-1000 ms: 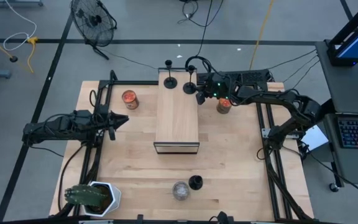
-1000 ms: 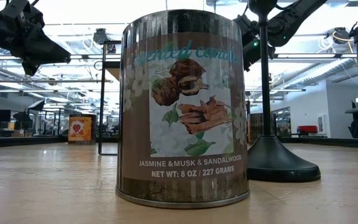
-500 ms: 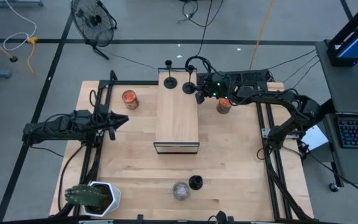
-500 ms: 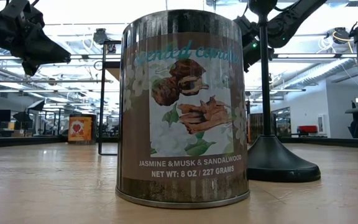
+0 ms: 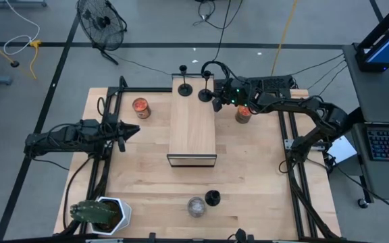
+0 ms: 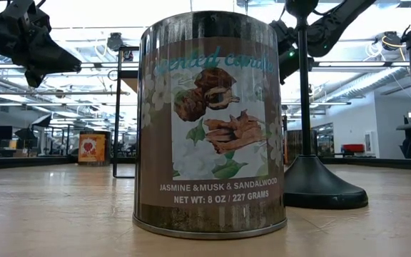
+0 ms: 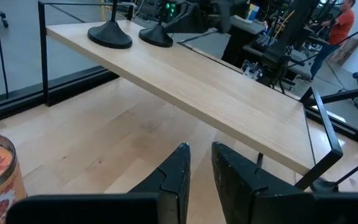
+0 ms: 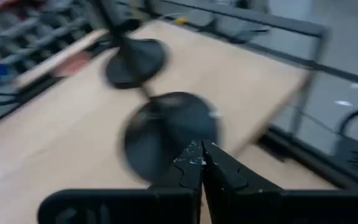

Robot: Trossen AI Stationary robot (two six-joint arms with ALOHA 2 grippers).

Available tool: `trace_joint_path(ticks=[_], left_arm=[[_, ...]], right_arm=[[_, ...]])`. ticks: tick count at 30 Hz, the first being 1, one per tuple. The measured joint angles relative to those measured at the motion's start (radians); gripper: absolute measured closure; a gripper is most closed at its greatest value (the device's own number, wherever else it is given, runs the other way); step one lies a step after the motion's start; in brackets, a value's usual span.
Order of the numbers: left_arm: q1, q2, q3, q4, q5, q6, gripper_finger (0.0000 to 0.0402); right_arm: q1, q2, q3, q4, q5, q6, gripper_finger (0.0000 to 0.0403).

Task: Pick & Place candle stick holders
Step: Put the top black candle holder on the shelf aligned with the other black candle holder

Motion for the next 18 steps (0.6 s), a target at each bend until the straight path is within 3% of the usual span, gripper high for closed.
trace_joint_path(ticks=[3, 18], left_arm=[[0.000, 0.000, 0.000, 0.000, 0.000, 0.000, 0.0330], [0.000, 0.000, 0.000, 0.000, 0.000, 0.001, 0.0330]], right_arm=[[0.011, -0.015, 0.000, 0.000, -0.045, 0.014, 0.0403], [0.022, -0.013, 0.000, -0.030, -0.010, -0.010, 0.0403]])
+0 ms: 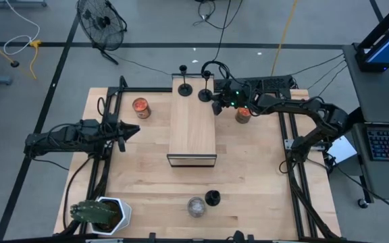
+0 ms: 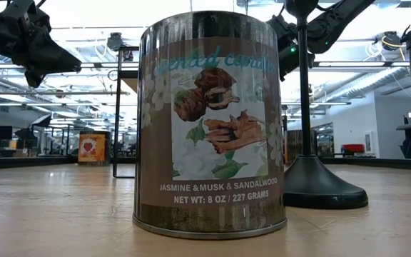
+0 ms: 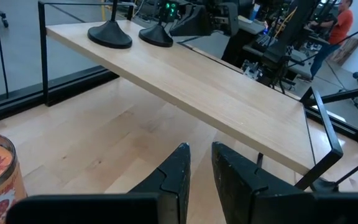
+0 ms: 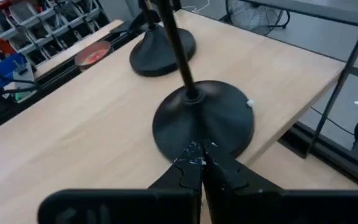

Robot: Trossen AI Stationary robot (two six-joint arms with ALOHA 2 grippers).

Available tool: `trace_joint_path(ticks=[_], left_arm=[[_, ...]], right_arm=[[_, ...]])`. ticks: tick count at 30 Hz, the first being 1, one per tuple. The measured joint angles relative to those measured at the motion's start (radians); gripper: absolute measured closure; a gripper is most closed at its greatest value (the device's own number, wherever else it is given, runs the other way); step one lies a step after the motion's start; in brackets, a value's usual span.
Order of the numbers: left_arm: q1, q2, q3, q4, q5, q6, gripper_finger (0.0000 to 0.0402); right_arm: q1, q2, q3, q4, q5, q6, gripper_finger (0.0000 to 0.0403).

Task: Pick & Place candle stick holders
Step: Put the top black candle holder on the shelf aligned with the other black candle holder

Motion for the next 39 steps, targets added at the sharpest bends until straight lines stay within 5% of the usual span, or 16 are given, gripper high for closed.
trace_joint_path(ticks=[32, 39], left_arm=[[0.000, 0.000, 0.000, 0.000, -0.045, -0.002, 0.0330], [0.000, 0.000, 0.000, 0.000, -0.044, 0.000, 0.0330]], right_arm=[[-0.036, 0.068, 0.001, 0.119, 0.049, -0.028, 0.0403], [0.002, -0.039, 0.002, 0.105, -0.029, -0.026, 0.0403]])
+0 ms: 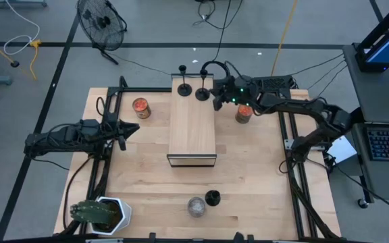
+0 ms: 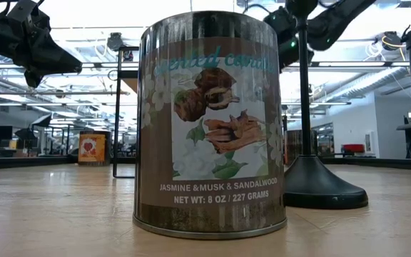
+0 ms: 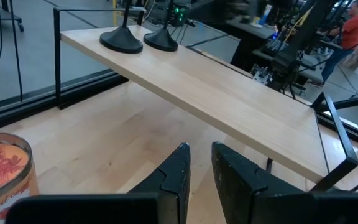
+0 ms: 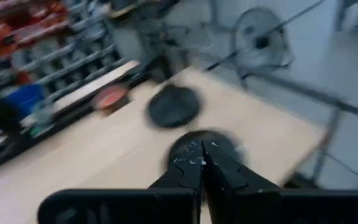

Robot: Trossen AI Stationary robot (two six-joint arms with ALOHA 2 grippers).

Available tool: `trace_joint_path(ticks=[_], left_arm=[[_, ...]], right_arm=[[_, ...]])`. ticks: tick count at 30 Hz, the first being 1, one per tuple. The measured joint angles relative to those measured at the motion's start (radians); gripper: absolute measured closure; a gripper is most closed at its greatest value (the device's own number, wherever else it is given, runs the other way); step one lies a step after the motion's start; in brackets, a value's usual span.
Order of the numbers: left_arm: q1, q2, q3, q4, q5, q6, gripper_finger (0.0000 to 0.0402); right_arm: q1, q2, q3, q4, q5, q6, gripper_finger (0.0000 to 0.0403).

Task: Pick & Place candle stick holders
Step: Put the top black candle holder on the shelf aligned with the other black candle holder

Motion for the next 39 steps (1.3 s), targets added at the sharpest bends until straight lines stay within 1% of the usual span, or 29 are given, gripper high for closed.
trace_joint_path(ticks=[3, 6, 13, 21, 31, 39], left_arm=[[0.000, 0.000, 0.000, 0.000, 0.000, 0.003, 0.0330], [0.000, 0.000, 0.000, 0.000, 0.000, 0.004, 0.0330], [0.000, 0.000, 0.000, 0.000, 0.000, -0.029, 0.0330], [0.000, 0.000, 0.000, 0.000, 0.002, -0.053, 0.0330], [0.000, 0.000, 0.000, 0.000, 0.000, -0.038, 0.0330], [0.000, 0.000, 0.000, 0.000, 0.000, -0.037, 0.0330]], right_arm=[[0.036, -0.015, 0.000, -0.007, -0.032, 0.008, 0.0403], [0.057, -0.009, -0.001, -0.057, -0.029, 0.024, 0.0403], [0.070, 0.052, -0.001, -0.040, -0.003, 0.021, 0.0403], [0.062, 0.113, -0.001, -0.009, -0.003, 0.021, 0.0403], [0.035, 0.149, 0.001, 0.020, 0.014, 0.018, 0.0403], [0.000, 0.152, 0.001, 0.048, 0.022, -0.006, 0.0403]])
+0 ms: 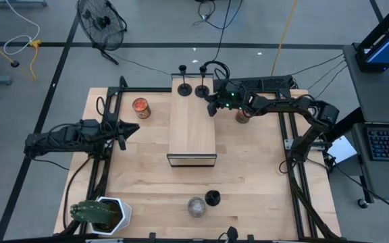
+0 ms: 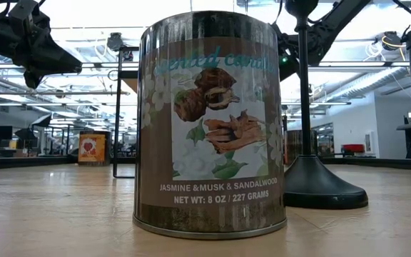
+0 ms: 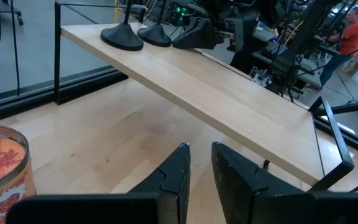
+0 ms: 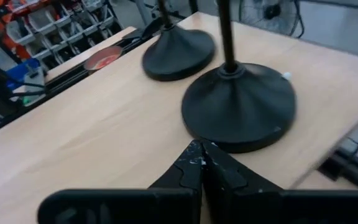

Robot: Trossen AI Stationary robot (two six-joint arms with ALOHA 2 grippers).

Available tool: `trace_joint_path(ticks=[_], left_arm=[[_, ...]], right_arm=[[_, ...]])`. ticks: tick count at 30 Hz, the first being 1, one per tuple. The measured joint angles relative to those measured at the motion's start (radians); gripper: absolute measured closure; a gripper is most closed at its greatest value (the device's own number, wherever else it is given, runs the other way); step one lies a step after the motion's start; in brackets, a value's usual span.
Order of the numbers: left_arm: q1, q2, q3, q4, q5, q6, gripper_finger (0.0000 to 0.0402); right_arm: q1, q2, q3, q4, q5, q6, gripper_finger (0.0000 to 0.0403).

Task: Pick & Place candle stick holders
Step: Put the top black candle holder on the shelf aligned with the other black candle holder, then put the black candle holder on the shelf

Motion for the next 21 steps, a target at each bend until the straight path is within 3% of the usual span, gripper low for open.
trace_joint_path(ticks=[8, 12, 21], left_arm=[[0.000, 0.000, 0.000, 0.000, 0.000, 0.013, 0.0330], [0.000, 0.000, 0.000, 0.000, 0.000, 0.012, 0.0330], [0.000, 0.000, 0.000, 0.000, 0.000, 0.022, 0.0330]], right_arm=[[-0.025, 0.000, 0.000, -0.001, 0.002, 0.007, 0.0403], [-0.012, -0.030, -0.002, -0.034, -0.064, 0.051, 0.0403], [0.076, -0.308, 0.017, -0.329, -0.230, 0.096, 0.0403]])
